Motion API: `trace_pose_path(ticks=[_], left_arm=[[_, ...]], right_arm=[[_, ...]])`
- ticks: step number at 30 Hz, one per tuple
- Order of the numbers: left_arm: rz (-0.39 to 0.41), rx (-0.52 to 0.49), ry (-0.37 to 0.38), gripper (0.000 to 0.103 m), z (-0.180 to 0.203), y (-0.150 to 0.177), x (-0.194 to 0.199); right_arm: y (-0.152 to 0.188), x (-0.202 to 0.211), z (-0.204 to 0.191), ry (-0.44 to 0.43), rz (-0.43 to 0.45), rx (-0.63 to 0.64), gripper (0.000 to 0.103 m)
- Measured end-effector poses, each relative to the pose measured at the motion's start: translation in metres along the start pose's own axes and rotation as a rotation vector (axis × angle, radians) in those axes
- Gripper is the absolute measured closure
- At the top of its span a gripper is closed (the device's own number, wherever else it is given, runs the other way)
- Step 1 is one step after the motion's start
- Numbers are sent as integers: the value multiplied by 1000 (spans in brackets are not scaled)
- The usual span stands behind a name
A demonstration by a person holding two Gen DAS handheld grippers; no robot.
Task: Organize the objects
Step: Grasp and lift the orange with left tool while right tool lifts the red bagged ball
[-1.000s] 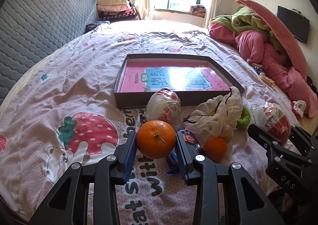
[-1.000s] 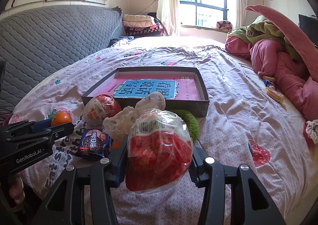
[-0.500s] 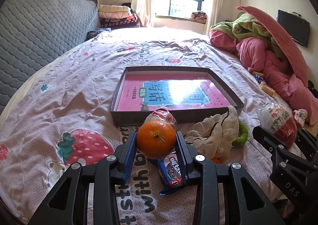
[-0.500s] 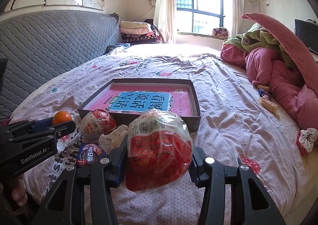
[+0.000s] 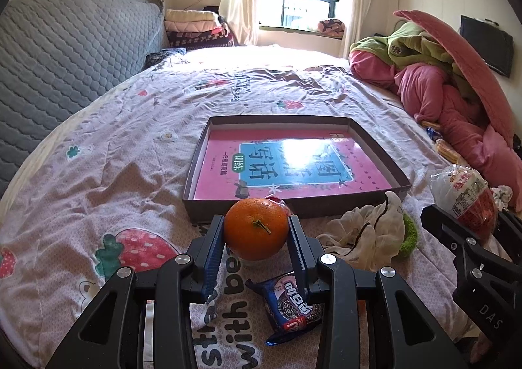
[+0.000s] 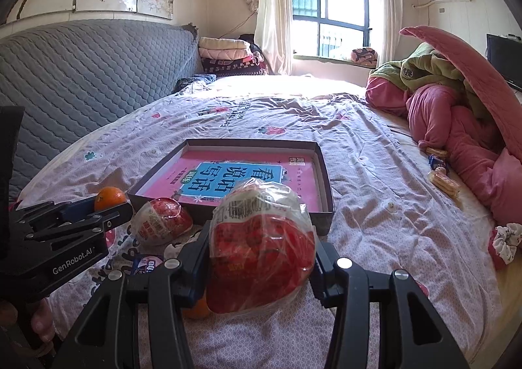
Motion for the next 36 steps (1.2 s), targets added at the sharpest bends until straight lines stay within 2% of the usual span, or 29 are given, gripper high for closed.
trace_pose_path(ticks=[12,20,29,36], left_arm=[[-5,-3,-24,64,5,-28,-20],[19,-4,-27,64,9,-60,-33],[14,-6,-26,64,14,-84,-54],[-26,-11,-34,64,16,-93,-83]], right_arm=[[-33,-12,4,-10,38,-6,53],[-59,-21,10,-5,62,-14,53],[-74,-49,10,-2,31,-6,53],[-87,-70,17,21,14,3,53]])
Point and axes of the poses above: each gripper's, at about its wrist camera, not at the fingertips, and x roughly against the way its jaws point, z to its right, y to its underside, the point moved 4 cm from there along -x, roughly the way its jaws point, and after that the axes turned 2 degrees about -z, right-handed, at the moved point
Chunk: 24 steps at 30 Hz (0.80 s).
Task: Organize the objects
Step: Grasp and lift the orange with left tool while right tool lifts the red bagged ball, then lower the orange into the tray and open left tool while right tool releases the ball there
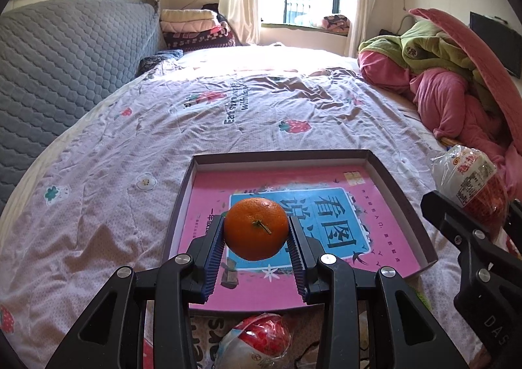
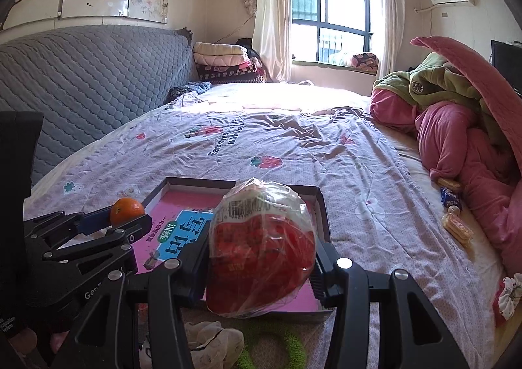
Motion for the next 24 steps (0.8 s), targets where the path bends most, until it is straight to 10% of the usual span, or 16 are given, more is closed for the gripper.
trace_pose_path(ticks=[24], left_arm=[[-149,80,-41,64,-41,15,-70]], right_arm=[[30,-86,22,4,-229,-33,53]])
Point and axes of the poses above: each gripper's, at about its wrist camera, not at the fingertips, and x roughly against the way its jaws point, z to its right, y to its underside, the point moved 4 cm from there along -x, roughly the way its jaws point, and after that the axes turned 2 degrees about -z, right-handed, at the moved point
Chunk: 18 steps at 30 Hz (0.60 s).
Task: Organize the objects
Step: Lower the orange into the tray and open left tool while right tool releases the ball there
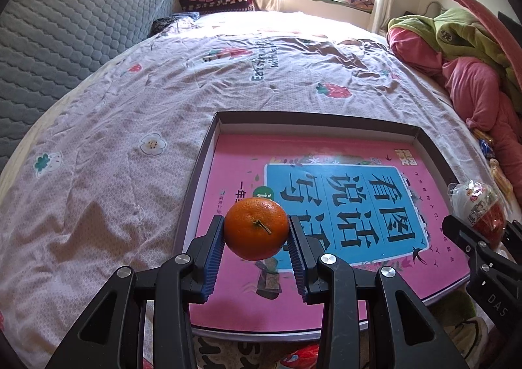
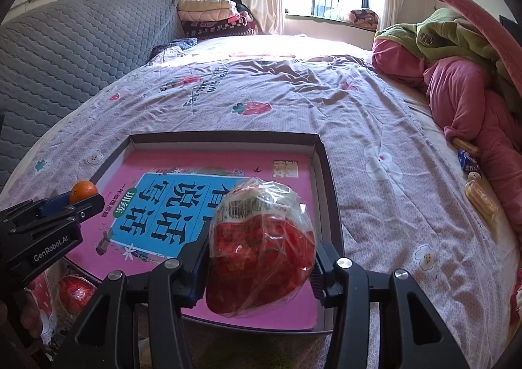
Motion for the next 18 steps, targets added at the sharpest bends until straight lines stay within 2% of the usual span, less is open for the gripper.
trace_pose_path(ticks=[18], left_arm=[[-82,-9,-8,64,-1,8,-27]], right_arm=[[13,-19,-3,7,-84,21,53]])
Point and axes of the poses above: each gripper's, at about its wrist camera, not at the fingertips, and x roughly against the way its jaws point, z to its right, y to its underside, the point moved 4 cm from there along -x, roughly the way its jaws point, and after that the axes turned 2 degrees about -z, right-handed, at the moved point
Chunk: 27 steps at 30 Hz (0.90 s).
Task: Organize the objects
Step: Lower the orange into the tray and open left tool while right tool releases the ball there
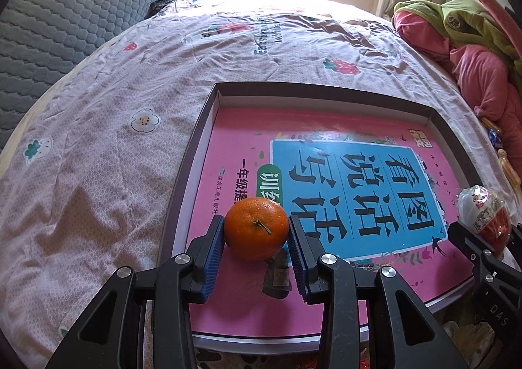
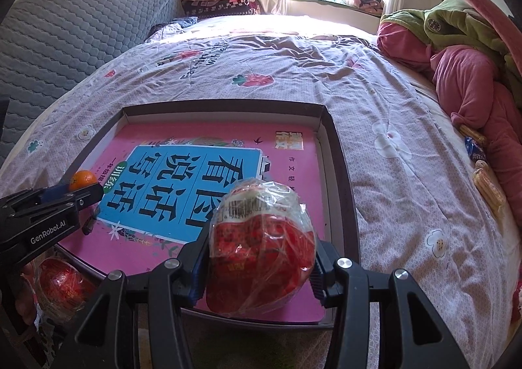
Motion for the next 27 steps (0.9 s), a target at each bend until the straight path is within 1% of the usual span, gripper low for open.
trace_pose_path(ticks=[6,11,13,15,19,23,25,27], left_arm=[[-14,-4,7,64,-1,0,-3],[-32,17,48,62,-6,0,-5],[-35,25,65,56,-7,-1,-5],[-38,26,81,54,-7,-1,-4],[-40,10,70,50,-7,1,-4],[-30,27,77,48,-11,0,0],[-23,31,80,44,-12,0,3],[-18,33,78,43,-13,0,6]], right_arm=[[4,-4,3,-6,-19,-14,52],[8,-9,5,-9,-48,-19,52],[8,-9,5,-4,-47,-19,52],[9,-9,5,6,-48,-14,52],[9,-8,5,18,-46,-8,48],[8,-6,3,21,-39,-6,40],[8,-6,2,19,-35,-5,37],[7,-4,4,19,-28,-15,36]])
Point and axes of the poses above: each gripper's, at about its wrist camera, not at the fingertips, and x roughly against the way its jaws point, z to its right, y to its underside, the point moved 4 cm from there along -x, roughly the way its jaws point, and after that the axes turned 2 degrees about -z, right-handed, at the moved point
